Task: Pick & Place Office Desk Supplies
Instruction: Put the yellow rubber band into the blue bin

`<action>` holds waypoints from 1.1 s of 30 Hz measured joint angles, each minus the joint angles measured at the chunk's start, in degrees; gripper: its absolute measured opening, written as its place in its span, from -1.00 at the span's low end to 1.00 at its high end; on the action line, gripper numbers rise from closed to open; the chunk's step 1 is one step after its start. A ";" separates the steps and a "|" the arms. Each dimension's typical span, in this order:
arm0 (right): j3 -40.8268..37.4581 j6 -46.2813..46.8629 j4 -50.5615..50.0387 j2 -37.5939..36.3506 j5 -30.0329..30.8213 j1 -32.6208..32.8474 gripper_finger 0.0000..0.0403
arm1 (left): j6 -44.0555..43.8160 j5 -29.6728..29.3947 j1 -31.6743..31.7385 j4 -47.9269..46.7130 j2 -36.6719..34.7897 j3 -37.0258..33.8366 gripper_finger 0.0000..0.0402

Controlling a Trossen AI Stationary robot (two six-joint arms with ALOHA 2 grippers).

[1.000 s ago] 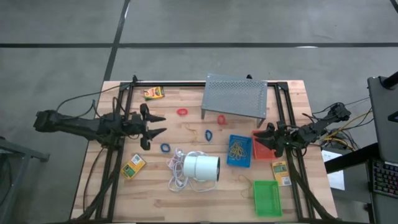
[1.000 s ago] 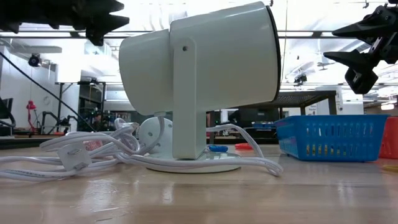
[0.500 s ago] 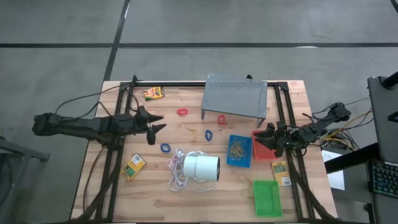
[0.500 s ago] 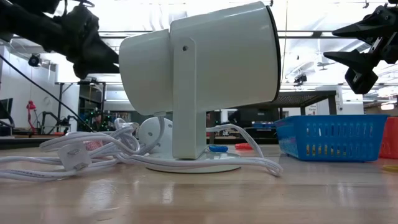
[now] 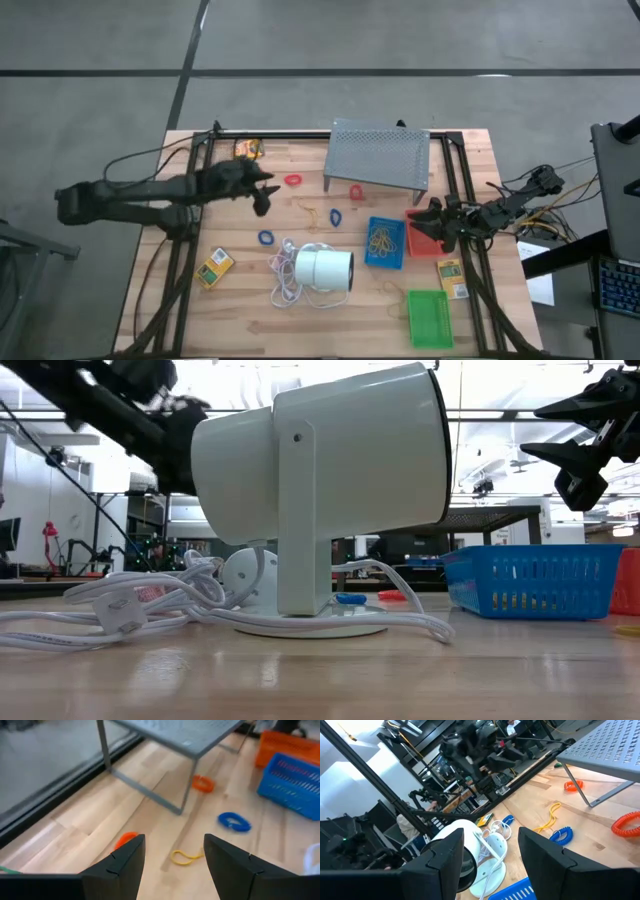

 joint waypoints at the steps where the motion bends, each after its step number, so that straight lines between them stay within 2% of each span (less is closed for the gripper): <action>1: 0.00 0.00 0.00 0.00 0.00 0.00 -0.08 | 1.05 2.74 2.34 0.15 1.75 0.47 0.03; 5: 0.00 0.00 0.00 0.00 0.00 0.00 -0.08 | 5.64 12.23 9.94 2.47 8.78 0.85 0.04; 9: 0.00 0.00 0.00 0.00 0.00 0.00 -0.08 | 9.58 17.70 12.57 8.58 15.57 0.82 0.02; 14: 0.00 -0.02 0.00 0.00 0.00 0.00 -0.08 | 13.47 19.41 12.56 10.94 23.28 3.36 0.00; 23: 0.00 -0.02 0.00 0.00 0.00 0.00 -0.08 | 15.44 23.79 12.50 10.64 37.12 9.49 0.03; 27: 0.00 0.00 0.00 0.00 0.00 0.01 -0.08 | 15.88 25.10 12.08 10.82 40.87 11.79 0.05; 33: 0.00 0.00 0.00 0.00 0.00 0.01 -0.08 | 18.55 24.34 10.75 11.31 42.81 13.08 0.06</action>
